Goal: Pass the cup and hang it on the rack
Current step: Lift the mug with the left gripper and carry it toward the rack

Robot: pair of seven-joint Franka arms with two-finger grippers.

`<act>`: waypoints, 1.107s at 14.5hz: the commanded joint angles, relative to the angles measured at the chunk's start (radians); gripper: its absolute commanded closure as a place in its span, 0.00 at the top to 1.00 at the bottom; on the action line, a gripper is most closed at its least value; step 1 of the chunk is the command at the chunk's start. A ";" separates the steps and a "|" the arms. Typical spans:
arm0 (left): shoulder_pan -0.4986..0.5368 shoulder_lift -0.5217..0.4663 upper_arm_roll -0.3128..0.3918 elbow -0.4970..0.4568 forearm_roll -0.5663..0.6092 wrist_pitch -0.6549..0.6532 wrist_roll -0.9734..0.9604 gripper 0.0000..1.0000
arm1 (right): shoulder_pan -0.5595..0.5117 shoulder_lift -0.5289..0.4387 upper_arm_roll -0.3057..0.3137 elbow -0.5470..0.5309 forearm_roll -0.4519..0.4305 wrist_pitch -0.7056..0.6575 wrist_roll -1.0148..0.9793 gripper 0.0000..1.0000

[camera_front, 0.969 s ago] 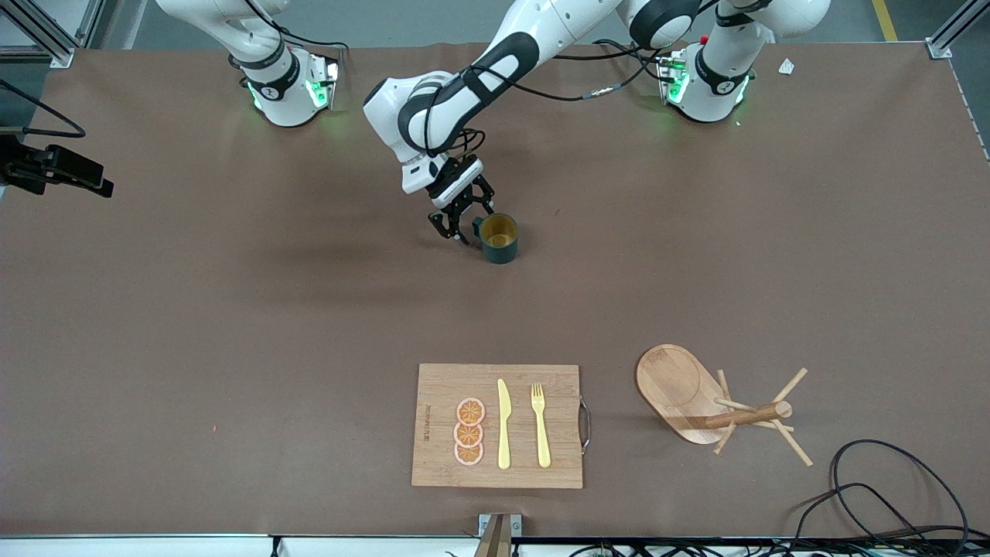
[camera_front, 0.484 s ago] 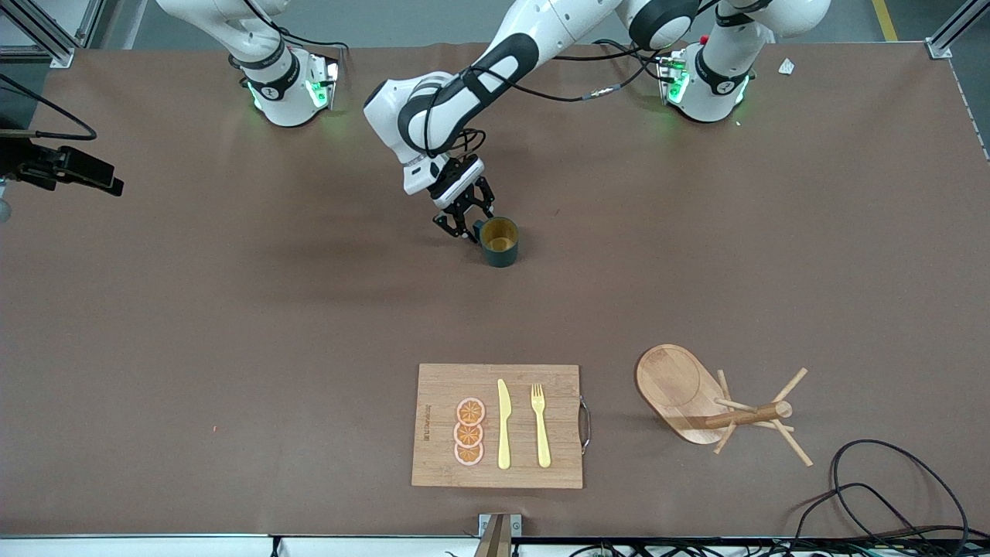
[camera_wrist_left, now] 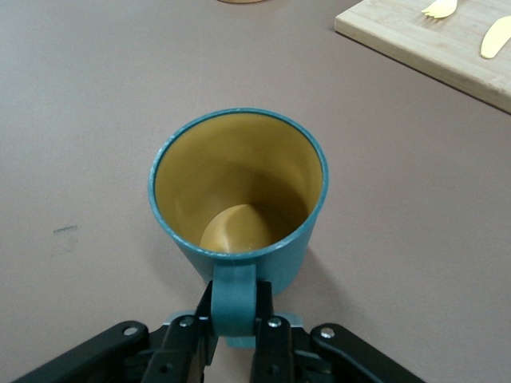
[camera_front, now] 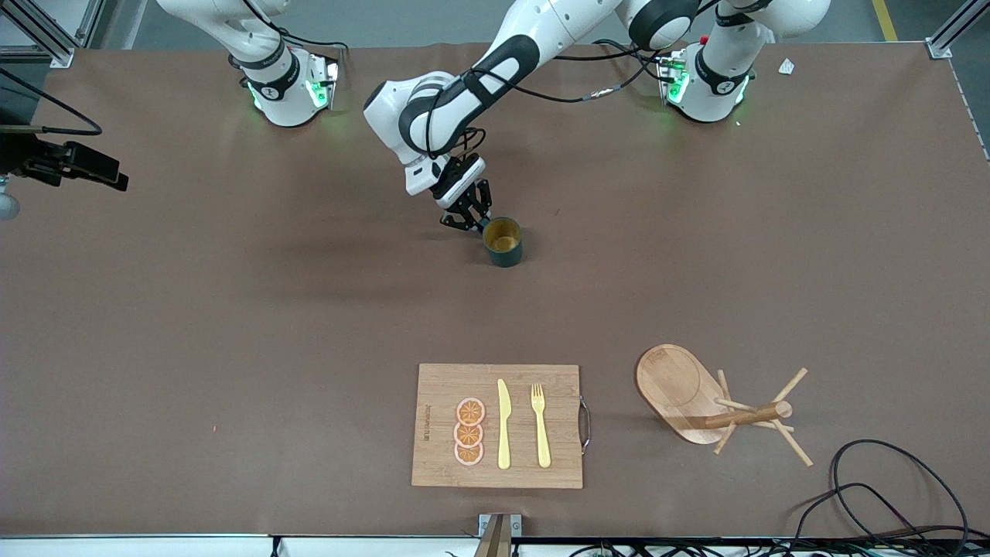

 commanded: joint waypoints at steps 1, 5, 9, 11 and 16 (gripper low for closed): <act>-0.001 -0.061 0.015 0.007 -0.031 -0.031 0.003 0.02 | -0.024 -0.066 0.020 -0.051 0.009 -0.001 0.007 1.00; 0.085 -0.183 0.015 0.005 -0.115 -0.077 0.133 0.02 | -0.021 -0.109 0.018 -0.085 0.009 -0.003 0.004 1.00; 0.229 -0.369 0.016 -0.004 -0.234 -0.089 0.300 0.01 | -0.019 -0.126 0.014 -0.079 0.001 -0.019 -0.007 1.00; 0.299 -0.436 0.015 -0.007 -0.283 -0.089 0.366 0.01 | -0.016 -0.132 0.015 -0.077 0.000 -0.023 -0.006 1.00; 0.516 -0.553 0.012 -0.007 -0.460 -0.088 0.518 0.01 | -0.016 -0.130 0.017 -0.079 0.004 -0.019 -0.003 1.00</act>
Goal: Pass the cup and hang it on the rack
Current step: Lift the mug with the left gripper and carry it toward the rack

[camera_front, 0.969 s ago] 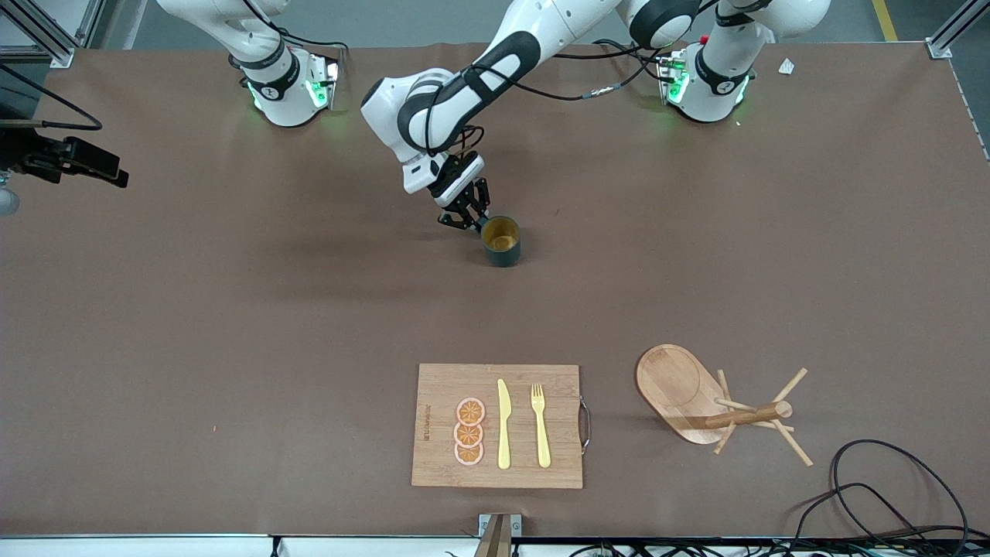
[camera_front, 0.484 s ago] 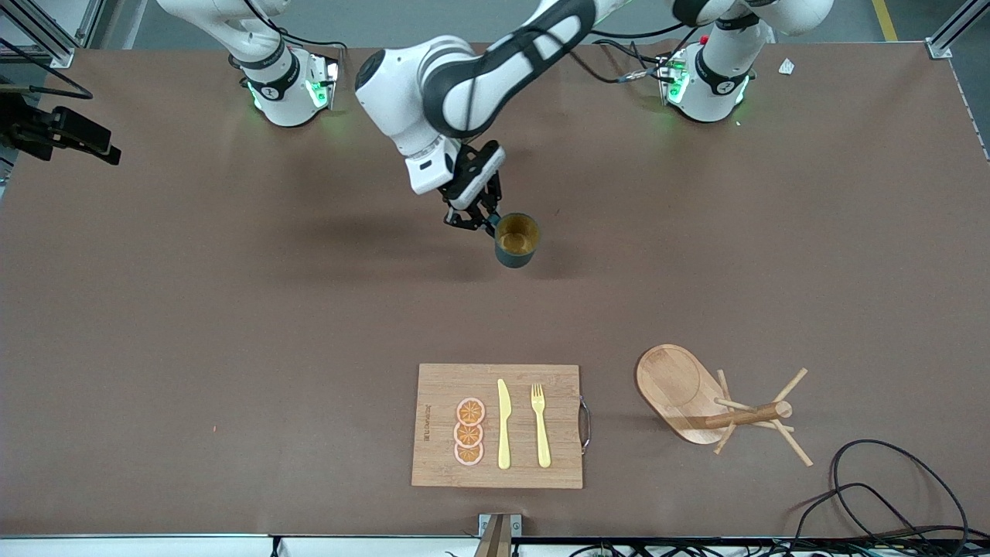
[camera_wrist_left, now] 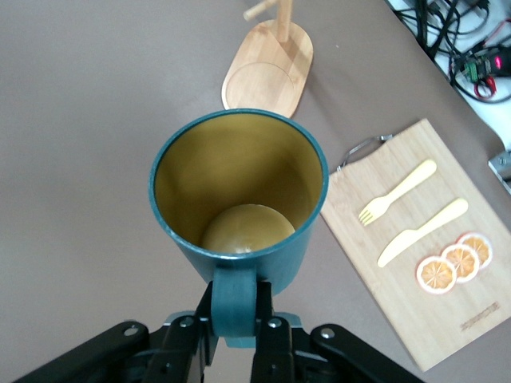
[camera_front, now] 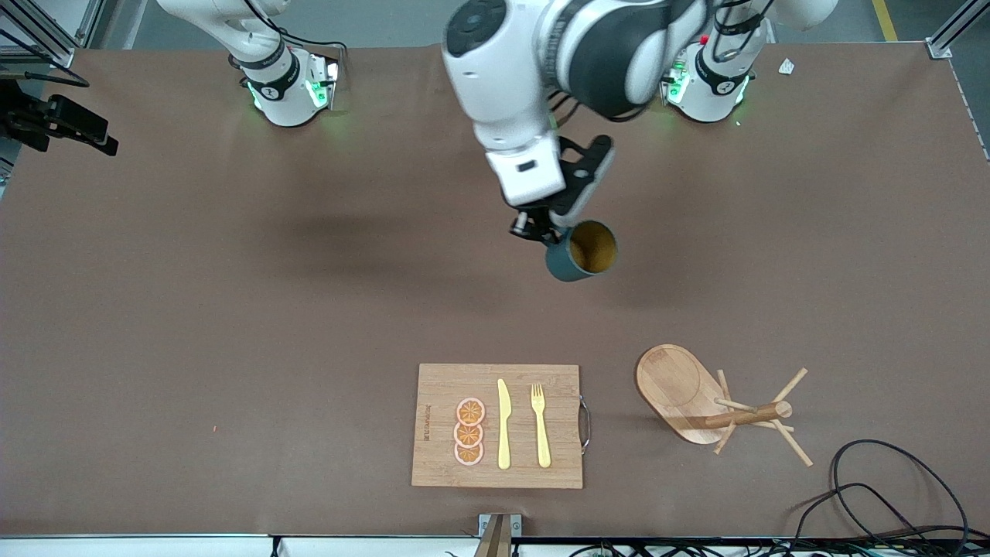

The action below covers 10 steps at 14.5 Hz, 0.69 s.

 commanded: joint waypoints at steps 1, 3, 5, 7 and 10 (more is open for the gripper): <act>0.114 -0.070 -0.006 -0.038 -0.101 0.006 0.084 0.01 | -0.013 -0.029 0.010 -0.033 0.006 0.004 -0.002 1.00; 0.196 -0.098 -0.011 -0.035 -0.179 0.017 0.137 0.01 | -0.013 -0.029 0.011 -0.031 0.006 0.004 -0.002 1.00; 0.258 -0.118 -0.013 -0.034 -0.259 0.032 0.187 0.01 | -0.013 -0.035 0.011 -0.028 0.006 0.003 -0.003 1.00; 0.330 -0.127 -0.014 -0.032 -0.362 0.064 0.229 0.01 | -0.013 -0.055 0.014 -0.026 0.006 0.007 -0.003 1.00; 0.402 -0.124 -0.011 -0.034 -0.508 0.109 0.274 0.01 | -0.012 -0.050 0.011 -0.028 0.008 0.030 -0.003 1.00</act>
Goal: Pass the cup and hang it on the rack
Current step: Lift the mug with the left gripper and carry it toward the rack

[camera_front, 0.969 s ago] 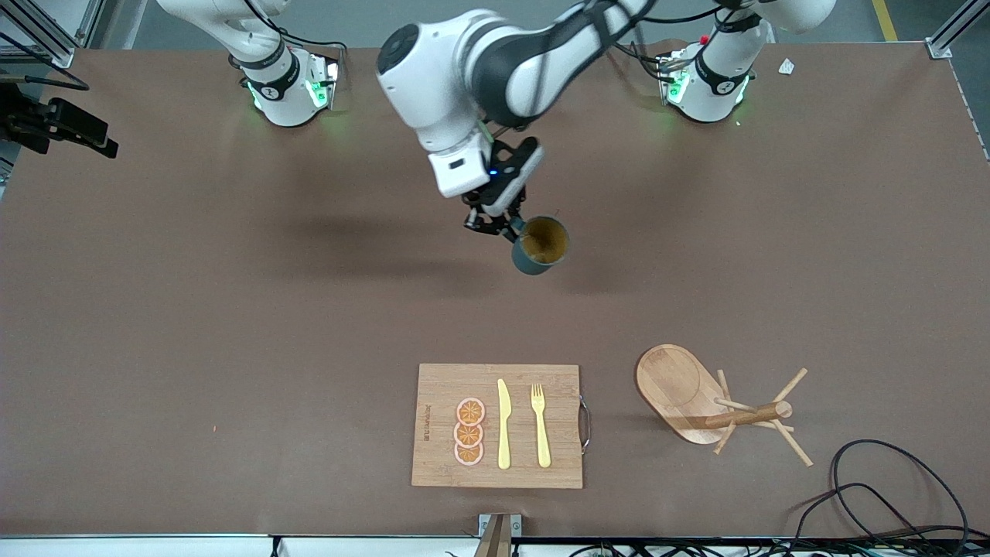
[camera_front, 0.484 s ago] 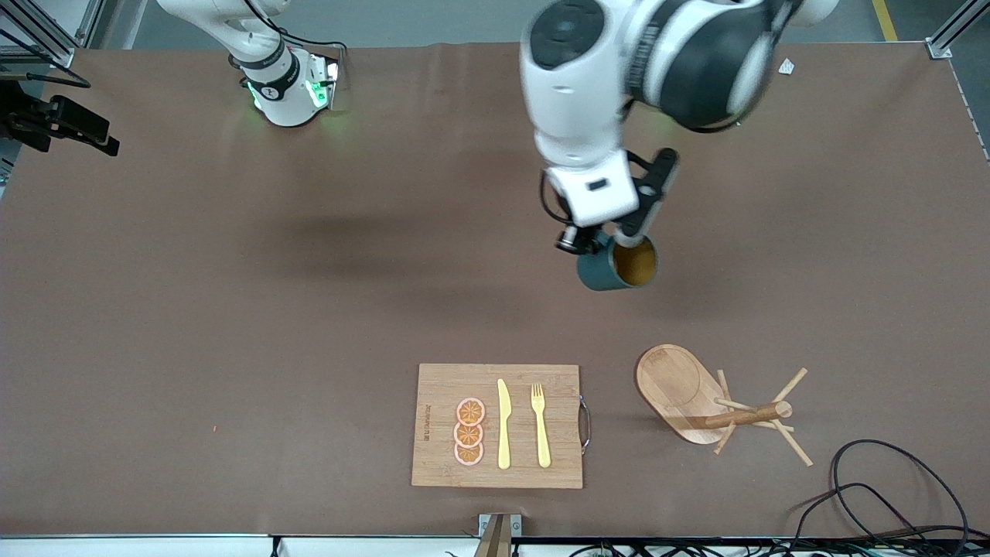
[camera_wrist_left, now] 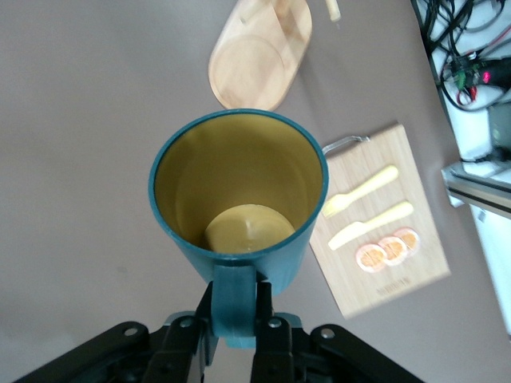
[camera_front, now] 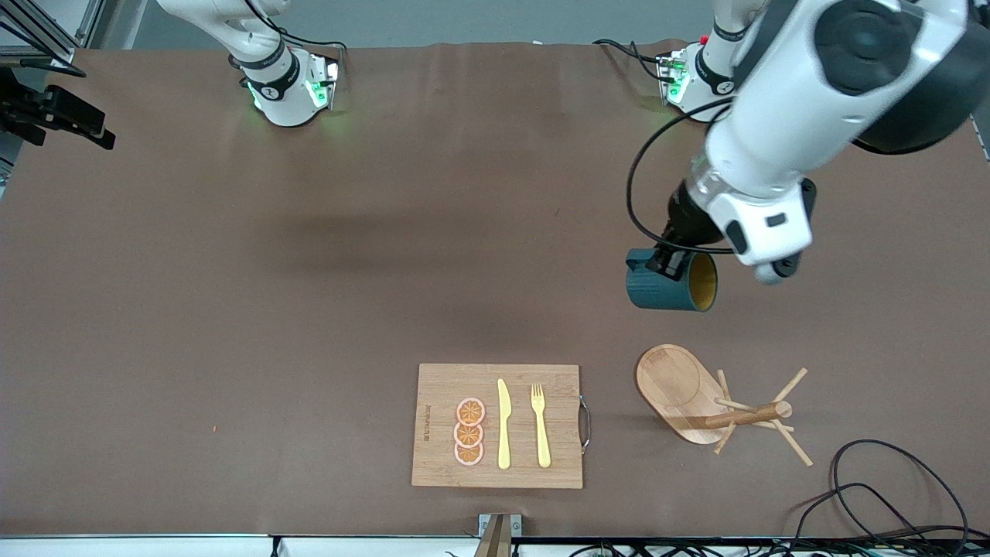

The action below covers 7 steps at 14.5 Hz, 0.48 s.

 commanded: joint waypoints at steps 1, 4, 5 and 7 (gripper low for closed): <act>0.056 -0.019 -0.006 -0.031 -0.093 0.043 0.045 0.01 | -0.010 -0.024 0.010 -0.026 0.008 0.032 -0.003 1.00; 0.131 -0.008 -0.005 -0.032 -0.224 0.090 0.125 0.01 | -0.010 -0.024 0.011 -0.026 0.008 0.032 -0.003 1.00; 0.160 0.000 -0.003 -0.034 -0.293 0.116 0.158 0.00 | -0.009 -0.023 0.013 -0.026 0.008 0.032 -0.003 1.00; 0.221 0.027 -0.003 -0.034 -0.410 0.145 0.230 0.00 | -0.003 -0.023 0.014 -0.026 0.008 0.034 -0.003 1.00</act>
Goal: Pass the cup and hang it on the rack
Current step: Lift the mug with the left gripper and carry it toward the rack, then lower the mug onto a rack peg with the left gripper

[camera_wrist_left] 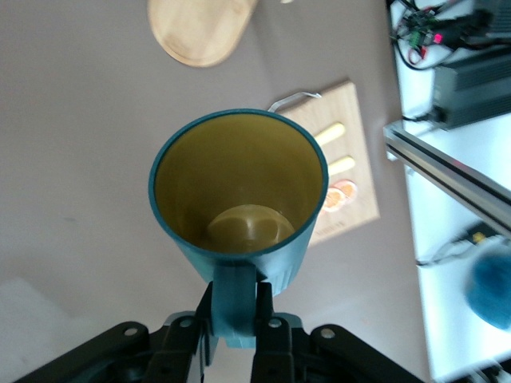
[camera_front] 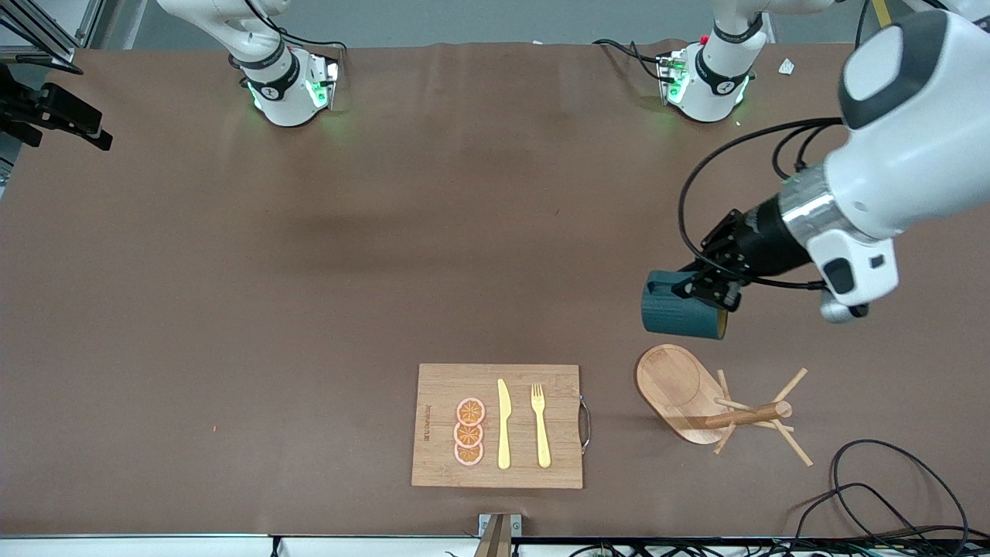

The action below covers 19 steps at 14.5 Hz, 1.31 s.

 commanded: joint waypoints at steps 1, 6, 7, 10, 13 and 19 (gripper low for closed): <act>0.089 0.036 -0.004 -0.010 -0.165 0.035 0.107 0.00 | -0.003 -0.020 0.009 -0.024 0.009 0.013 -0.003 1.00; 0.165 0.135 -0.004 -0.008 -0.348 0.082 0.195 0.00 | 0.005 -0.020 0.009 -0.024 0.009 0.010 -0.003 1.00; 0.166 0.146 -0.004 -0.008 -0.359 0.099 0.203 0.00 | 0.006 -0.020 0.009 -0.024 0.009 0.008 -0.003 1.00; 0.166 0.180 -0.004 -0.008 -0.428 0.141 0.207 0.00 | 0.011 -0.020 0.009 -0.026 0.007 0.007 -0.003 1.00; 0.171 0.220 -0.004 -0.007 -0.450 0.148 0.235 0.00 | 0.010 -0.020 0.009 -0.026 0.007 0.004 -0.005 1.00; 0.172 0.267 0.000 -0.008 -0.448 0.153 0.270 0.00 | 0.010 -0.020 0.009 -0.026 0.007 0.004 -0.005 1.00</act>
